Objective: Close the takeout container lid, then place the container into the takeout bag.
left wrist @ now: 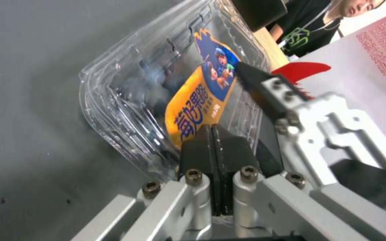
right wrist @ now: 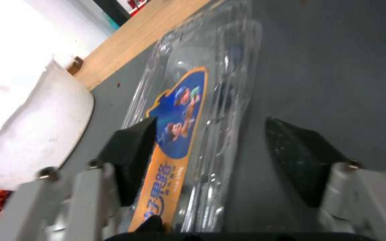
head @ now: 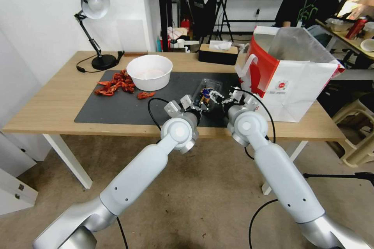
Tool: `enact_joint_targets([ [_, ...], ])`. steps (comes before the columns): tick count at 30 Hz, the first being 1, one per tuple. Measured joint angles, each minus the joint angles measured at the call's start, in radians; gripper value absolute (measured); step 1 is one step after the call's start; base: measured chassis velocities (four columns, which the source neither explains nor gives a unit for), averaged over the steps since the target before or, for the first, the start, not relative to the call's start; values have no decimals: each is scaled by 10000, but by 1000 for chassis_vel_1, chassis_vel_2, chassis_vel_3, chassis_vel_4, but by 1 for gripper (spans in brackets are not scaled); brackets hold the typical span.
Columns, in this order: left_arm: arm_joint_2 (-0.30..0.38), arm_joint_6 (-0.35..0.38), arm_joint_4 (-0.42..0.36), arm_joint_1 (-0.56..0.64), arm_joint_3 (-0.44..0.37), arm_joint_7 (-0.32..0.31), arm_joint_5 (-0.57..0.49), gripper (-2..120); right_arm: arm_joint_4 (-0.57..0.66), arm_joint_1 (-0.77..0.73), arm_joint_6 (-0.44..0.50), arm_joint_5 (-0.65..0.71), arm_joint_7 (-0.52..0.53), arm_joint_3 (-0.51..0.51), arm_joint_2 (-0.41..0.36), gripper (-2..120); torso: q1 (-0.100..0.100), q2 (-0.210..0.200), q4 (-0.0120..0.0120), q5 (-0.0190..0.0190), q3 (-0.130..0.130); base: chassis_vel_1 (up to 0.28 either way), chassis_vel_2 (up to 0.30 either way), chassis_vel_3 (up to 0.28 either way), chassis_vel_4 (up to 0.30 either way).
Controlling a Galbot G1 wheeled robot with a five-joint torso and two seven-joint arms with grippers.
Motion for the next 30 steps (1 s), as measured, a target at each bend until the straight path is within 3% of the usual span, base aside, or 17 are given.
enact_joint_targets([
  [4, 53, -7, -67, 0, 12, 0, 0, 0, -416, 129, -16, -150, -50, -103, 306, 43, 0, 0, 1, 0, 0, 0, 0, 0, 0],
  [13, 106, -22, -143, 34, 3, 0, 1, 0, -626, 157, 19, -354, -146, -143, 506, 17, -3, 1, 0, 0, -1, 0, 0, 0, 0],
  [15, 119, -30, -175, 68, -1, 0, 66, 0, -624, 154, 28, -411, -159, -143, 512, 4, -2, 1, 2, 1, -1, 0, 0, 0, 0],
  [24, 299, -105, -377, 161, 31, 236, 905, 0, -533, 81, 42, -524, -171, -155, 464, 0, -2, 1, 0, 1, -1, 0, 0, 0, 0],
  [29, 592, -203, -665, 332, 68, 498, 2100, 0, -471, 37, 44, -561, -173, -151, 437, 0, -2, 0, 0, -1, -1, 0, 0, 0, 0],
  [30, 818, -231, -929, 521, 72, 766, 2996, 0, -440, 17, 43, -586, -182, -139, 424, 0, -2, 1, 0, 1, -1, 0, 0, 0, 0],
])
